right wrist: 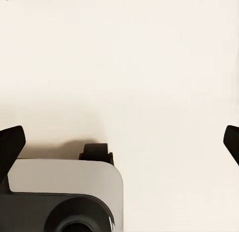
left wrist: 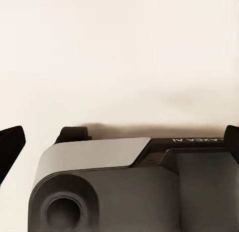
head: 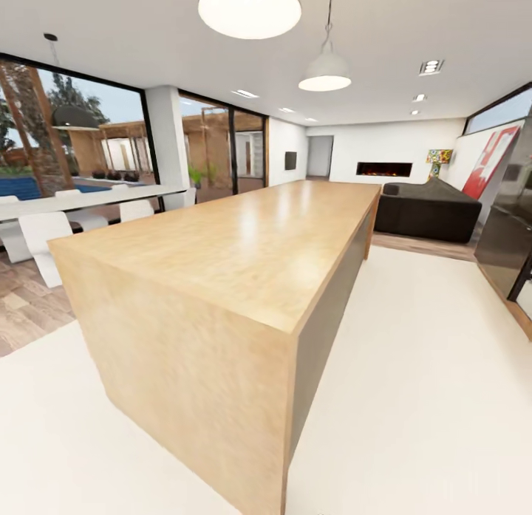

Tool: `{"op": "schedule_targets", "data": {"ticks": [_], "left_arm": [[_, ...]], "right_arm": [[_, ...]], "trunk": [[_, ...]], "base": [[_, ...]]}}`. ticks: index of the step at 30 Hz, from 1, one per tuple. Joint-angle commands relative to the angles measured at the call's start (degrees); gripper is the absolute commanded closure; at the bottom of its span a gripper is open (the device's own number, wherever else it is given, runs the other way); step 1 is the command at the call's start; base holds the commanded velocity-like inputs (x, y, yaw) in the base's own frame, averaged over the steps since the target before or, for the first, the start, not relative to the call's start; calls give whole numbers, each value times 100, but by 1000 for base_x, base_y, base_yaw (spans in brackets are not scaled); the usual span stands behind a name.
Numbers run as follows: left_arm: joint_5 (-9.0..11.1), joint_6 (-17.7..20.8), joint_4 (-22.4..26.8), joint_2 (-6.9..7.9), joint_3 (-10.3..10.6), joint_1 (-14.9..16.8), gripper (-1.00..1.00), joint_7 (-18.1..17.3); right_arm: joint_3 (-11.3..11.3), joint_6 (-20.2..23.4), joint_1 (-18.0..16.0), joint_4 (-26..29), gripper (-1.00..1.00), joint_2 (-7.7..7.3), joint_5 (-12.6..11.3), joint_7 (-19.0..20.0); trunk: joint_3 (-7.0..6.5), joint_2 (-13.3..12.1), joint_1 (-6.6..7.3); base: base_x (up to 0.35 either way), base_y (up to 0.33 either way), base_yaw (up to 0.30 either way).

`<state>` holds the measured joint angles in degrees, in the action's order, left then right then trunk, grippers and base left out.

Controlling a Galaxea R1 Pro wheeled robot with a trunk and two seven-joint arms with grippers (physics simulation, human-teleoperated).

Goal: Set up a coffee station on the kitchen countertop: keep the coffee maker on the countertop, move the bottle of coffee from the kitchen shelf to the counter next to the coffee maker, place a paper coffee filter on top of the coffee maker, put the saucer next to the coffee maker with the coffee cup on the saucer, and place the electric kettle next to the coffee maker.

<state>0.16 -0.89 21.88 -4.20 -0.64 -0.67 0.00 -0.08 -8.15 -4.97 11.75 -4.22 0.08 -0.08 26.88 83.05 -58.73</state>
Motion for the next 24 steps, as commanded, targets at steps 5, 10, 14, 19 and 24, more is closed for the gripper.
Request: {"op": "schedule_targets", "data": {"ticks": [5, 10, 14, 19, 24], "left_arm": [[2, -7, 9, 1, -12, -3, -100, 0], [2, -7, 9, 0, -14, -4, -100, 0], [2, -7, 9, -1, -15, -3, -100, 0], [2, -7, 8, -2, -15, -4, -100, 0], [2, -7, 2, -2, -15, -3, -100, 0]], "right_arm": [[0, -20, -4, -8, -100, 0, 1, -1], [1, -20, -4, -7, -100, 0, 1, -1], [2, -20, -4, -6, -100, 0, 1, -1], [0, -20, -4, -6, -100, 0, 1, -1], [-1, -20, -4, -6, -100, 0, 1, -1]], "trunk": [[5, 3, 0], [5, 3, 0], [5, 3, 0], [5, 3, 0], [3, 3, 0]], "base": [[0, 0, -249], [0, 0, -249], [0, 0, -249], [0, 0, -249], [0, 0, -249]]}}
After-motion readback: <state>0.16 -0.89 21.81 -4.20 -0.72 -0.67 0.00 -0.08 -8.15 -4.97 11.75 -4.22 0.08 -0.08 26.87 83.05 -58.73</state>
